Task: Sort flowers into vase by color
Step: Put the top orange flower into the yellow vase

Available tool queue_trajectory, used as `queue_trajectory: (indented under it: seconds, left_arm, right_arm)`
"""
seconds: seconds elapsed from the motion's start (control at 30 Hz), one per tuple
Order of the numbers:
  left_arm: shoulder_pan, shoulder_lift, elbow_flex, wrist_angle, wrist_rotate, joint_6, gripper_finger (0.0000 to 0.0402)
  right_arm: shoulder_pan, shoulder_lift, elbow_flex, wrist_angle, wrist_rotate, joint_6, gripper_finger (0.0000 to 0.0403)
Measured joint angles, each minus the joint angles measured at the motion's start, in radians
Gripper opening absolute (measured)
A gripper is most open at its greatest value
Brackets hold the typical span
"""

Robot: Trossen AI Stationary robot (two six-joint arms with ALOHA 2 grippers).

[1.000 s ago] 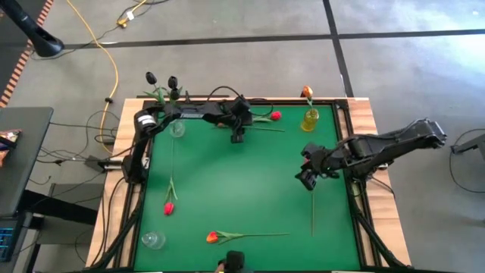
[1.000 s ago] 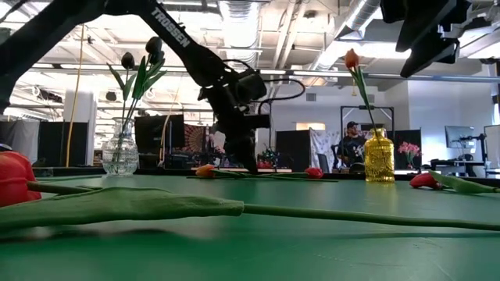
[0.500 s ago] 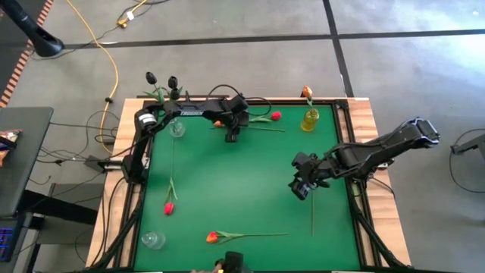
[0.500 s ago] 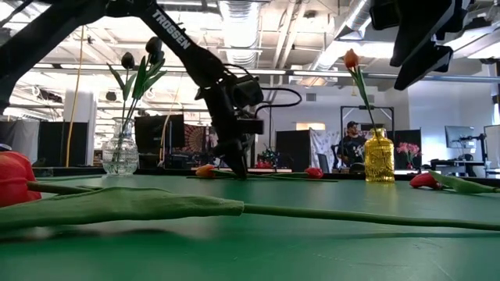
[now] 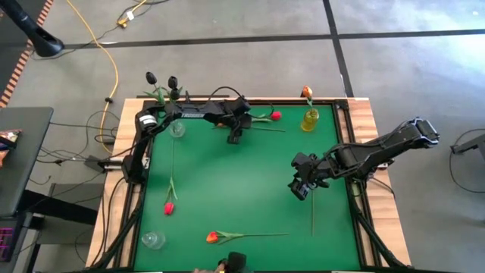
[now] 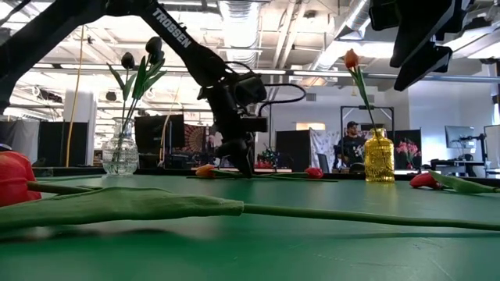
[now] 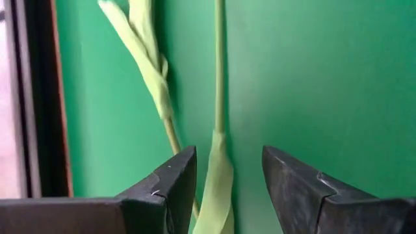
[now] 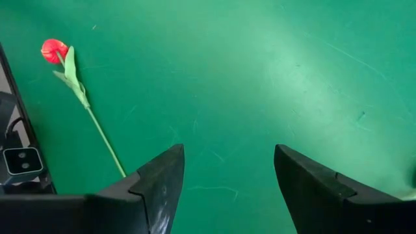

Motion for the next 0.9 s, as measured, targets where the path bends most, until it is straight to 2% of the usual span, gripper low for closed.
queue_trajectory:
  seconds: [0.2, 0.4, 0.5, 0.73, 0.9]
  left_arm:
    - [0.029, 0.008, 0.001, -0.058, 0.063, 0.006, 0.0164]
    - [0.042, 0.024, 0.006, -0.094, 0.059, -0.014, 0.0157]
    - [0.038, 0.026, 0.005, -0.095, 0.053, -0.02, 0.0126]
    - [0.013, 0.021, 0.016, -0.097, -0.036, -0.038, 0.0013]
    - [-0.004, 0.025, 0.088, -0.199, -0.062, -0.043, 0.0012]
  right_arm:
    - [0.0, 0.0, 0.0, 0.0, 0.0, -0.004, 0.0265]
    - [0.0, 0.0, 0.0, 0.006, 0.0, -0.004, 0.0265]
    - [0.0, 0.0, 0.0, 0.018, -0.001, -0.004, 0.0265]
    - [0.0, 0.0, 0.0, 0.025, -0.001, -0.004, 0.0265]
    - [-0.001, 0.0, 0.0, 0.038, -0.001, -0.024, 0.0265]
